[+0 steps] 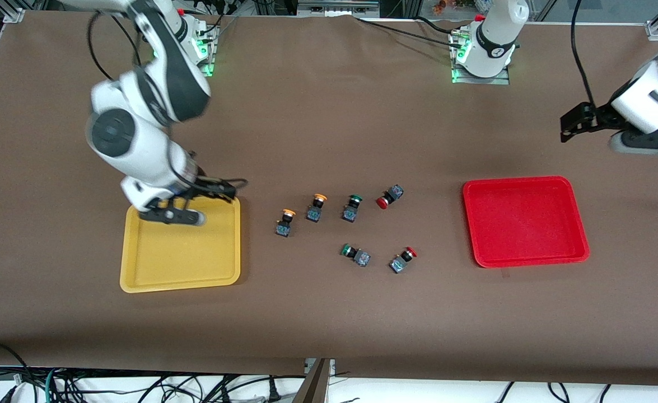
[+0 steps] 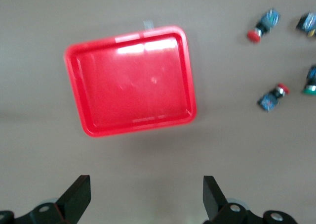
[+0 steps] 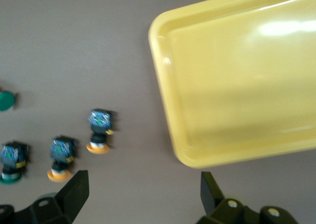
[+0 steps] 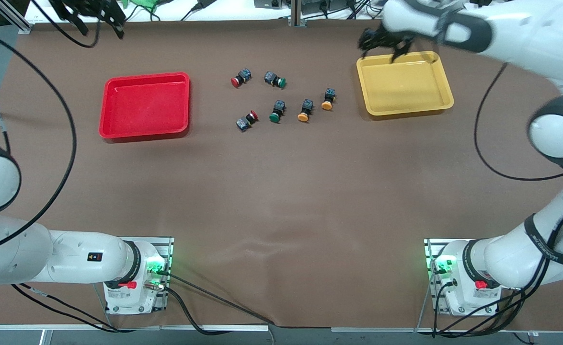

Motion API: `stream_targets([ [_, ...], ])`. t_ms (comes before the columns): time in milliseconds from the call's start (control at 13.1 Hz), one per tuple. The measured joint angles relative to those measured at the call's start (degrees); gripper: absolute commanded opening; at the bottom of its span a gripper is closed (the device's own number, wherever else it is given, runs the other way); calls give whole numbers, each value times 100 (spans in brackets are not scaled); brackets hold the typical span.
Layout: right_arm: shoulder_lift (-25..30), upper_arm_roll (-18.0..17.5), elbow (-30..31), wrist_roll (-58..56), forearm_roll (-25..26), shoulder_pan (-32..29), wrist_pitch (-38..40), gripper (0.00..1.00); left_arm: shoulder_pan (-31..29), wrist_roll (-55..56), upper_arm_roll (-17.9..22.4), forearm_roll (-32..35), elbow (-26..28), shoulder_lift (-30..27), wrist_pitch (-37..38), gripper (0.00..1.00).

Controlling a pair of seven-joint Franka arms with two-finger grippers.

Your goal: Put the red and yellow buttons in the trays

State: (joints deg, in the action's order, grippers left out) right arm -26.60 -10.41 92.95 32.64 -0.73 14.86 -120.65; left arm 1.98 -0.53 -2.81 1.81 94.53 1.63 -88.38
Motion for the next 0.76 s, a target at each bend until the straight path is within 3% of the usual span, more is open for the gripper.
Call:
stream_targets([
  [153, -680, 0, -15, 556, 3, 306, -839, 100, 122, -28, -115, -53, -47, 517, -107, 100],
  [382, -1376, 4, -337, 1095, 5, 546, -1181, 100, 586, -581, -161, -73, -848, 1886, -552, 100],
  [535, -1672, 4, -598, 1280, 5, 626, -1249, 100, 848, -1098, -173, -112, -1380, 2883, -1518, 100],
  [764, -2017, 5, -680, 1455, 5, 750, -1648, 97, 1075, -1794, -232, -184, -1602, 3883, -3485, 100],
])
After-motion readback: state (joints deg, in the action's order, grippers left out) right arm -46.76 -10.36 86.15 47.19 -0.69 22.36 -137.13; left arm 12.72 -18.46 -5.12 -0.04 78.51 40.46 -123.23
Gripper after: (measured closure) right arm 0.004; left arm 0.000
